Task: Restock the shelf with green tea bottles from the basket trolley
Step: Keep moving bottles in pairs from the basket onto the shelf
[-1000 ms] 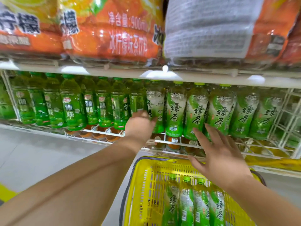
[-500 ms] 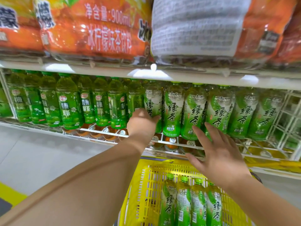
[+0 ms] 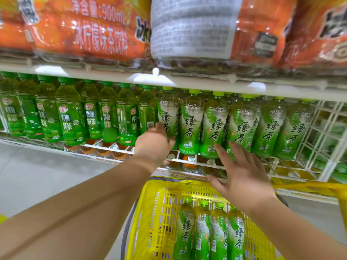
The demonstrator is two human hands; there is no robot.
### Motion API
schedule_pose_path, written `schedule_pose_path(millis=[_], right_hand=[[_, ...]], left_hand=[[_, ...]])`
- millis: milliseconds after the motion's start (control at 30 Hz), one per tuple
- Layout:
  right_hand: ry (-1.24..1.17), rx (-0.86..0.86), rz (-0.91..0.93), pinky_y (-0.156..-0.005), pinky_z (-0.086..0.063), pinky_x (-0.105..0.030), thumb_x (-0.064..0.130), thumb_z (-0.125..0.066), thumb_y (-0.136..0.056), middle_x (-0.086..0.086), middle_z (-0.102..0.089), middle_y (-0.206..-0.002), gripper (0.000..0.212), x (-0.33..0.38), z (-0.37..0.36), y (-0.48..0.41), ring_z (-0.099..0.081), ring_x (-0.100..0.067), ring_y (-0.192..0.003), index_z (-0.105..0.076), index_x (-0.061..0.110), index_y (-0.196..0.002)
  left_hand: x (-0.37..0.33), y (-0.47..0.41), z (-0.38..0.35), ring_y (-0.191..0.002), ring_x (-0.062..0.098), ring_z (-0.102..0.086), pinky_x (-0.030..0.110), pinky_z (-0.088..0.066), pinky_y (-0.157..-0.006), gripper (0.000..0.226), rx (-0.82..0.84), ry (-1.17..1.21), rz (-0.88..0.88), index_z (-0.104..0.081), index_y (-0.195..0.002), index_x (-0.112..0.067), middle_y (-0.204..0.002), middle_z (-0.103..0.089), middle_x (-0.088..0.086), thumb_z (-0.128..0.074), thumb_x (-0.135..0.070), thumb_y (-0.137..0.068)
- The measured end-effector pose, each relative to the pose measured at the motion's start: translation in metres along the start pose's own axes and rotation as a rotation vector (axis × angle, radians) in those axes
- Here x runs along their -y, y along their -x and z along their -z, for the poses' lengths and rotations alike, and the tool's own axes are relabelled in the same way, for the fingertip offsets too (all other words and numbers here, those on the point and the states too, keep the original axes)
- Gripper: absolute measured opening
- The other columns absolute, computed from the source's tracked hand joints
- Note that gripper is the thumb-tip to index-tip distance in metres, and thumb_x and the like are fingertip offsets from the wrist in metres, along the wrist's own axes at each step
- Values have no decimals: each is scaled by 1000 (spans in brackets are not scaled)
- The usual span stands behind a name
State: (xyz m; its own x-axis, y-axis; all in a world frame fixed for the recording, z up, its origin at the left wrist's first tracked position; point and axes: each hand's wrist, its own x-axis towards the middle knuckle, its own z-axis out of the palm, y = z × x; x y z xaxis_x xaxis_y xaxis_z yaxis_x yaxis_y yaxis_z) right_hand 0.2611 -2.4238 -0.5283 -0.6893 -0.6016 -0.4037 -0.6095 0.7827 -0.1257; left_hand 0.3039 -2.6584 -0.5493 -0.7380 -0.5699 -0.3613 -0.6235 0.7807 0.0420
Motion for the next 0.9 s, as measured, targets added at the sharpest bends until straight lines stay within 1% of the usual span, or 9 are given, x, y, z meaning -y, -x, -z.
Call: schedule_pose_path(millis=[100,133,200,233,300,433,567,700,900], right_hand=[[-3,29,-7,-122,-9,-47,72,-29,-92,-3,5,-163,81,2,5,-1,0,-26,-151,7,36,-154],[-13,38,-15,-122,-9,-48,72,-28,-92,-3,6,-163,80,3,6,-1,2,-26,-151,7,36,-154],[-24,52,-30,-122,-8,-49,71,-25,-92,-2,7,-163,78,4,7,-1,5,-25,-151,8,36,-154],[-19,55,-35,-122,-7,-50,72,-23,-92,-2,8,-163,78,5,6,0,6,-26,-151,8,36,-154],[-3,53,-39,-122,-6,-51,72,-20,-92,-3,10,-163,79,7,6,1,8,-26,-151,8,35,-155],[20,25,-62,-122,-5,-52,73,-19,-91,-5,8,-164,80,16,5,7,7,-28,-151,6,33,-156],[24,-25,-104,-121,-10,-53,74,-22,-90,-9,-2,-164,82,25,4,17,-1,-30,-151,-1,31,-157],[50,-42,-162,-118,-17,-54,74,-22,-87,-11,-13,-163,86,32,-4,29,-9,-32,-150,-10,25,-157],[60,-49,-212,-113,-27,-55,73,-19,-83,-15,-30,-156,89,35,-27,57,-25,-36,-143,-26,17,-152]], left_hand=[[6,15,-1,-78,25,-55,35,-46,-60,50,-40,-76,-105,-41,-122,-11,-89,-53,5,-45,-54,-97],[7,20,-1,-87,26,-56,37,-49,-66,52,-40,-97,-137,-42,-124,-12,-97,-54,7,-46,-56,-95],[9,28,-6,-115,30,-53,44,-48,-93,60,-43,-153,-216,-41,-133,-15,-125,-53,11,-44,-60,-93],[12,33,-8,-126,31,-46,48,-40,-105,66,-46,-180,-256,-38,-140,-16,-137,-47,11,-42,-62,-92],[20,44,-13,-141,33,-30,56,-22,-117,76,-36,-220,-314,-27,-150,-19,-152,-34,12,-34,-66,-92],[36,65,-18,-152,34,-2,60,-6,-119,91,-32,-257,-366,-2,-159,-21,-165,-4,13,-22,-76,-89],[46,82,-18,-152,35,6,61,-3,-119,96,12,-259,-397,0,-159,-19,-165,4,13,-19,-79,-86],[53,91,-22,-152,35,-3,59,-9,-119,97,28,-260,-473,-10,-157,-17,-165,-4,15,-14,-77,-81],[50,109,-36,-145,37,-26,57,-24,-114,93,-15,-288,-583,-30,-152,-12,-158,-29,18,-29,-74,-83]])
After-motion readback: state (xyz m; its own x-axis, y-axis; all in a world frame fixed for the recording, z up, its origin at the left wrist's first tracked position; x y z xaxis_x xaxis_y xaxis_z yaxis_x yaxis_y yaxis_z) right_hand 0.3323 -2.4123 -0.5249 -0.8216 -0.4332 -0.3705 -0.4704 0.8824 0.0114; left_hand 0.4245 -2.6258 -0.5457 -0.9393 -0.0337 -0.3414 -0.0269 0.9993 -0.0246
